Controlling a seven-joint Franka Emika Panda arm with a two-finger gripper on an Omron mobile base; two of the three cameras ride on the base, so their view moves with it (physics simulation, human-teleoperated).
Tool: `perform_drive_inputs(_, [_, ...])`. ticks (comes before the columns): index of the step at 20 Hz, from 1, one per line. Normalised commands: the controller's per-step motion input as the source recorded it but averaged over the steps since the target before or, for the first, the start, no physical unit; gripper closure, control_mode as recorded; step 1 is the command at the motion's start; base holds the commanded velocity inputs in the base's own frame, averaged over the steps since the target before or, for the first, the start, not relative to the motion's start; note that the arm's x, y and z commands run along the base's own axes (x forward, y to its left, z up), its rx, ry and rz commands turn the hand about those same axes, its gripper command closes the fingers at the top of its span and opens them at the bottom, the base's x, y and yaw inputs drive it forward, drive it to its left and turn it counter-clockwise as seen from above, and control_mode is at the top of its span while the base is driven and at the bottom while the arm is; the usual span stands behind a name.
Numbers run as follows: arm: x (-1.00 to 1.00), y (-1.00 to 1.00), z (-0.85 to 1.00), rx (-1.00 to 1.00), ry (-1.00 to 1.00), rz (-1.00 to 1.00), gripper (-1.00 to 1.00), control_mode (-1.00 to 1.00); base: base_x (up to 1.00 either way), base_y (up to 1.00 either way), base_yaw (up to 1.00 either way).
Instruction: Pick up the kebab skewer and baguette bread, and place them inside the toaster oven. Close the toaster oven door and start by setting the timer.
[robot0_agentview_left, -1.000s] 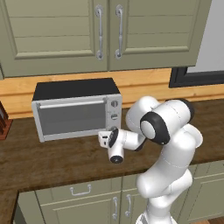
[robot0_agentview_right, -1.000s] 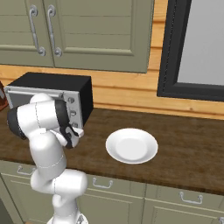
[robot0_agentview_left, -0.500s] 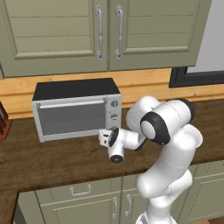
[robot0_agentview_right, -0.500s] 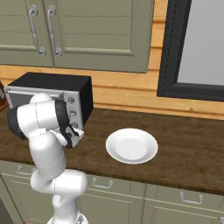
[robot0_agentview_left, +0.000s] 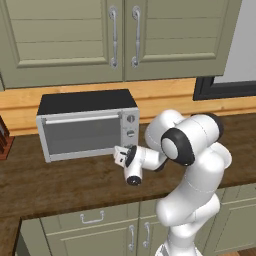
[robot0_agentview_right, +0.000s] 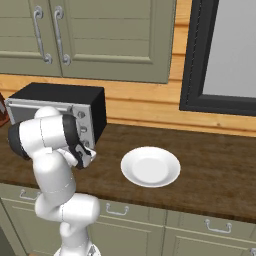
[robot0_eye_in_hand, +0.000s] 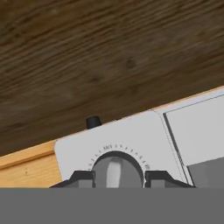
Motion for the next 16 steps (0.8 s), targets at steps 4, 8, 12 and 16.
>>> perform_drive_inputs(4, [0.09,-0.22,0.0,0.11,0.0,0.0,1.0,-1.0,0.0,0.0,0.0])
perform_drive_inputs(8, [0.16,-0.23,0.0,0.11,0.0,0.0,1.0,-1.0,0.0,0.0,0.0])
perform_drive_inputs(12, [0.27,-0.22,0.0,0.11,0.0,0.0,1.0,-1.0,0.0,0.0,0.0])
perform_drive_inputs(16, [0.32,-0.19,0.0,0.13,0.0,0.0,1.0,-1.0,0.0,0.0,0.0])
